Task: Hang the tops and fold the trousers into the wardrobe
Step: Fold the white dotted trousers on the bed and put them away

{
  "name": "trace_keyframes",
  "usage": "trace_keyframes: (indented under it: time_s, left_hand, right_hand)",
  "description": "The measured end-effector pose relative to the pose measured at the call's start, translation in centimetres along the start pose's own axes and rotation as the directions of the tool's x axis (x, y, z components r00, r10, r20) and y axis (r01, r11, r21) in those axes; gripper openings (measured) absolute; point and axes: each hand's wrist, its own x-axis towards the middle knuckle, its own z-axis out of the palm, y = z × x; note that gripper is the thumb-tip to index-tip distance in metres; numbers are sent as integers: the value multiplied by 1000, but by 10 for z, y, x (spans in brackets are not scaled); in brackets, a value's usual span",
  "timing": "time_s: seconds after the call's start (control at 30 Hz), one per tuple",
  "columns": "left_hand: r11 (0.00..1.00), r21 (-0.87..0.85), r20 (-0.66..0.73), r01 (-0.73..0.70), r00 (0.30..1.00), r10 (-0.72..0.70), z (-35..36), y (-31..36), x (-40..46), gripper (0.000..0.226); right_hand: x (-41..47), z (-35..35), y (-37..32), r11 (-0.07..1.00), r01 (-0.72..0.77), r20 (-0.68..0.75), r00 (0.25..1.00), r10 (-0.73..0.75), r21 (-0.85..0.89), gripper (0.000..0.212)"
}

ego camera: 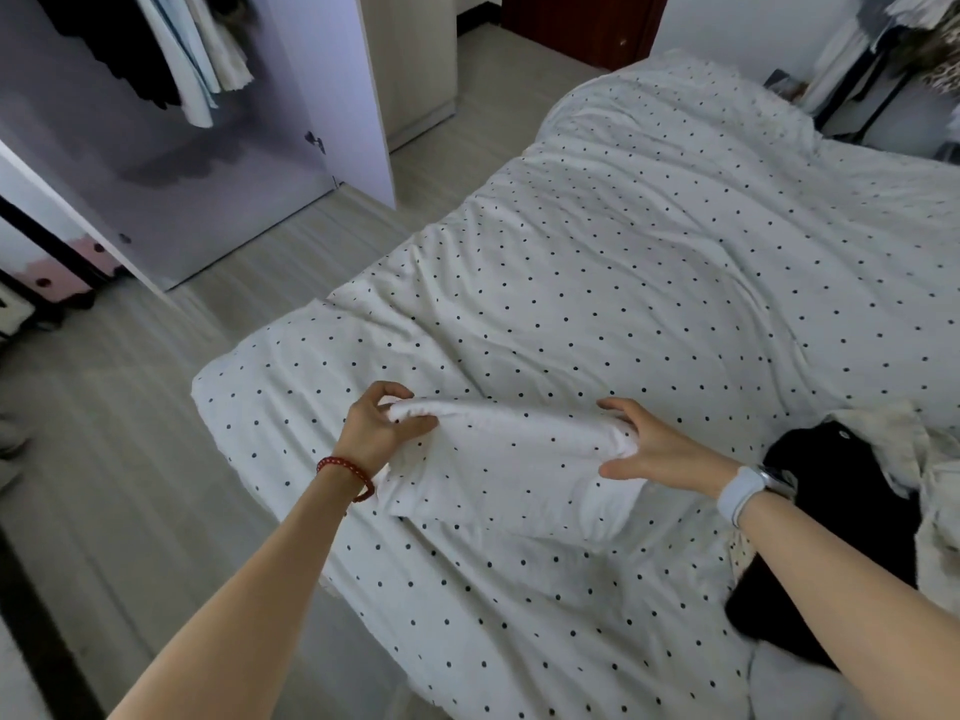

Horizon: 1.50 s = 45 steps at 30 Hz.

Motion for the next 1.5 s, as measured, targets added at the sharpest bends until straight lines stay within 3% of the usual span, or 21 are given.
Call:
trace_keyframes:
  time_s: [0.07,0.13,0.23,0.3,0.4,0.47,0.53,0.57,0.67,0.77,0.83,0.9,1.0,1.13,1.33,1.5]
  left_hand:
    - [999,-26,1,35,999,-35,0,-1,5,42]
    - [987,-123,3,99,995,-100,0,-6,11,58]
    - [934,-287,110,213,976,-189,0,-5,16,79]
    - [936,-258,180,241,964,-198,6,-3,18,70]
    - [946,-240,29,220,975,-219,20,-7,22,50]
    - [986,-93,-138,141,978,-153,31,-13,21,59]
    - [997,65,-208,41,978,-27,40,-17,14,56]
    - [993,120,-210,-18,977,44,43,-20,10,54]
    - [936,308,-113,-173,970,216,49,-32,9,60]
    - [823,523,-60,-221,954,295,49,-27,6,69]
    - [744,587,-53,-319,902,429,47,-16,0,79]
    - [670,669,-80,-321,866,494,37,-9,-3,84]
    - [664,712,-161,-229,867,472,6,12,-9,80]
    - [731,674,-294,-102,872,392,-72,39,-28,63]
    - [780,625,-468,-14,793,390,-220,58,-36,49]
    - [821,570,-569,-21,710,414,-361,68,-6,53]
  right_hand:
    - [3,-3,5,1000,-21,27,999,21,21,82]
    - [8,-4,6,999,-45,-44,998,45,13,76]
    - [20,4,2,996,-28,-331,942,56,90,65]
    - [27,13,0,951,45,-468,877,109,305,58]
    - [33,26,-6,768,177,-521,823,227,615,29]
    - [36,34,-8,724,210,-518,824,231,657,6]
    - [40,41,-5,772,216,-503,850,153,598,10]
    - [41,44,-1,804,218,-477,874,91,553,23]
    - [42,50,12,922,154,-382,924,-7,355,51]
    - [41,50,11,993,98,-485,873,-57,60,50]
    - [39,49,-9,986,105,-550,820,-158,-128,45]
    - [37,50,-40,947,118,-565,777,-276,-300,46]
    - [37,59,-97,882,175,-569,705,-423,-438,57]
    - [28,82,-185,841,298,-546,654,-525,-451,48]
    - [42,146,-326,746,455,-464,589,-662,-486,42]
    - [84,210,-470,681,513,-446,517,-731,-522,40]
